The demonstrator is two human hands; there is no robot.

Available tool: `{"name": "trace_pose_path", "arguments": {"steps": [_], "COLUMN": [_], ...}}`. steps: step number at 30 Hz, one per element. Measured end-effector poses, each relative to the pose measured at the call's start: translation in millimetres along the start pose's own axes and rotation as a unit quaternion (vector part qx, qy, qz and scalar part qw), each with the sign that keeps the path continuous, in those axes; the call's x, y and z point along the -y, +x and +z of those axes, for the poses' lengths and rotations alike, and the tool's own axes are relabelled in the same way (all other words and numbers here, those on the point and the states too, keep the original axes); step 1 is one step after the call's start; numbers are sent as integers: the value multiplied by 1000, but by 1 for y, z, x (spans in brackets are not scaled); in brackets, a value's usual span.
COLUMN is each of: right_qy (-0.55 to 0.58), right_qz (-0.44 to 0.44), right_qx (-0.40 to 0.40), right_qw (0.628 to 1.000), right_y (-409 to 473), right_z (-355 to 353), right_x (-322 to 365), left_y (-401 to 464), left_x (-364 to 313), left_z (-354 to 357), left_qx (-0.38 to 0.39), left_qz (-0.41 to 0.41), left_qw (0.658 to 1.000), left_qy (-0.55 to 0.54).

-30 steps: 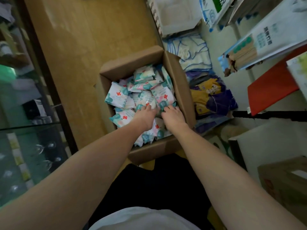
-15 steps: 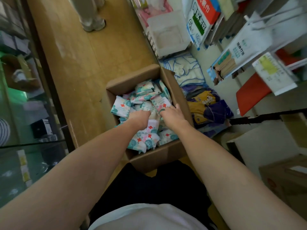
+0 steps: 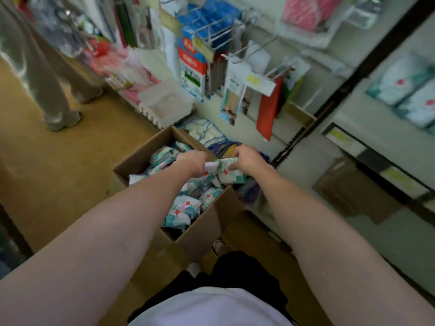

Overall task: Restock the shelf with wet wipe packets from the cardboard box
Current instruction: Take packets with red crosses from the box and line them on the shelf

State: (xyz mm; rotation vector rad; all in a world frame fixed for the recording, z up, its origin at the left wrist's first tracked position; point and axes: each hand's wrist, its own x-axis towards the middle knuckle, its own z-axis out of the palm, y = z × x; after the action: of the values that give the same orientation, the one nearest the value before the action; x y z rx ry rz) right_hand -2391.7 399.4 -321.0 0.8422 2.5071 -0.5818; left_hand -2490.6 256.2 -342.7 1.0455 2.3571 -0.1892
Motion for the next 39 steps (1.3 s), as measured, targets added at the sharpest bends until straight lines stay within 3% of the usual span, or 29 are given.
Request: {"name": "trace_pose_path", "arguments": {"steps": [5, 13, 19, 23, 31, 39], "right_qy": [110, 170, 216, 239, 294, 279], "right_qz": [66, 148, 208, 242, 209, 181], "right_qx": [-76, -171, -255, -265, -295, -316], "right_qw": [989, 959, 919, 902, 885, 888], "right_y": [-73, -172, -215, -236, -257, -252], "right_z": [-28, -72, -101, -118, -137, -155], "right_x": [-53, -129, -194, -244, -345, -416], "left_y": [-18, -44, -54, -55, -54, -46], "left_x": [-59, -172, -260, -321, -438, -508], "left_z": [-31, -72, -99, -115, -141, -147], "left_qx": [-42, -96, -130, -146, -145, -130], "left_qz": [90, 225, 261, 283, 311, 326], "left_qw": [995, 970, 956, 948, 939, 934], "left_qy": [7, -16, -41, -23, 25, 69]}}
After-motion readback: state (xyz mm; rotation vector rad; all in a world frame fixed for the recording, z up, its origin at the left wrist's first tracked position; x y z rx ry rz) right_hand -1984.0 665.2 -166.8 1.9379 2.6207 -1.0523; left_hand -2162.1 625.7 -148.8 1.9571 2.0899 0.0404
